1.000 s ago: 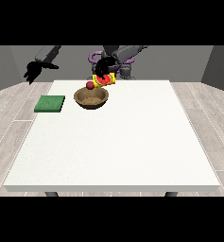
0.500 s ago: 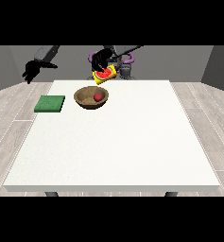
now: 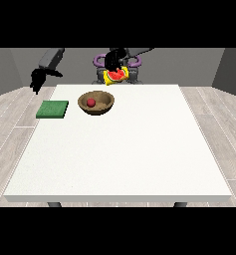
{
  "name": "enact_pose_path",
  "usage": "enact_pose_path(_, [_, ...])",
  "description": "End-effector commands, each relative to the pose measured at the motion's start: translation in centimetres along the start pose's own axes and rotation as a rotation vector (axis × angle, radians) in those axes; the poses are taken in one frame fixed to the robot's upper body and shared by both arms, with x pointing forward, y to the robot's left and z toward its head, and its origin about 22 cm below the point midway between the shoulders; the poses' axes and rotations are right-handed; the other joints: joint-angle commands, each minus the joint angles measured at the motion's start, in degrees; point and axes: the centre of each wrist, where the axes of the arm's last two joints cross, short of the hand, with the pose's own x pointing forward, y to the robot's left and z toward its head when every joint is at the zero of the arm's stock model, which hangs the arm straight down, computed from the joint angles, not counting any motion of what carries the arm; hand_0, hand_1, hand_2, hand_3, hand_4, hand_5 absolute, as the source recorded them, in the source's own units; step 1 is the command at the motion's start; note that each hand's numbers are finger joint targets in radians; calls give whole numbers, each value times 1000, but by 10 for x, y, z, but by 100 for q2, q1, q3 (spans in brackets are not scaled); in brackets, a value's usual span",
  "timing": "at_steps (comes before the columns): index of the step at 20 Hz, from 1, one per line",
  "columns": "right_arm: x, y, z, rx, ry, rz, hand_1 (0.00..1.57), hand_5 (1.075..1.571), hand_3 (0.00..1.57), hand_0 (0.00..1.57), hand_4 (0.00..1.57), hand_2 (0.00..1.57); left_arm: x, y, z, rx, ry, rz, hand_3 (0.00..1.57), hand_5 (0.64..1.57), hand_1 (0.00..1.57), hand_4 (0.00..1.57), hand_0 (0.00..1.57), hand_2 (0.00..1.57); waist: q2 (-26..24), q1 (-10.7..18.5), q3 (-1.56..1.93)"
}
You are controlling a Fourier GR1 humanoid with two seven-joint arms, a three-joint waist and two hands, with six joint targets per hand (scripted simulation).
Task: Pick the cup and pour the ball into the bowl, then pick the bowl and place it on the pad
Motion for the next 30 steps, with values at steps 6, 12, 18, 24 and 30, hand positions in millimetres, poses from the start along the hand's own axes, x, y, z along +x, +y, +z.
enact_pose_path(6, [-18,15,6,-97,23,-28,0,1561,0,0,482,0,-91,-20,29,139,381,547,1571,1568,370,864,370,1571,167,710,-21])
enact_pose_path(12, [-14,35,-6,-67,-47,-56,0,1565,0,0,256,0,-111,-21,38,270,447,999,1125,1537,1177,775,1177,1400,916,734,-25])
enact_pose_path(18, [11,73,-37,11,-86,-97,0,1570,0,0,393,0,-138,-36,44,386,479,1299,0,1559,287,832,287,0,1387,346,-15])
enact_pose_path(24, [-11,118,-30,110,-4,-73,0,1549,0,0,235,0,-127,-85,78,358,523,1479,0,1516,0,0,0,0,1128,-38,-1])
enact_pose_path(30, [-18,119,-28,100,46,-60,0,1544,0,0,0,0,-134,-96,86,321,529,1513,0,1531,0,0,0,0,927,-147,5])
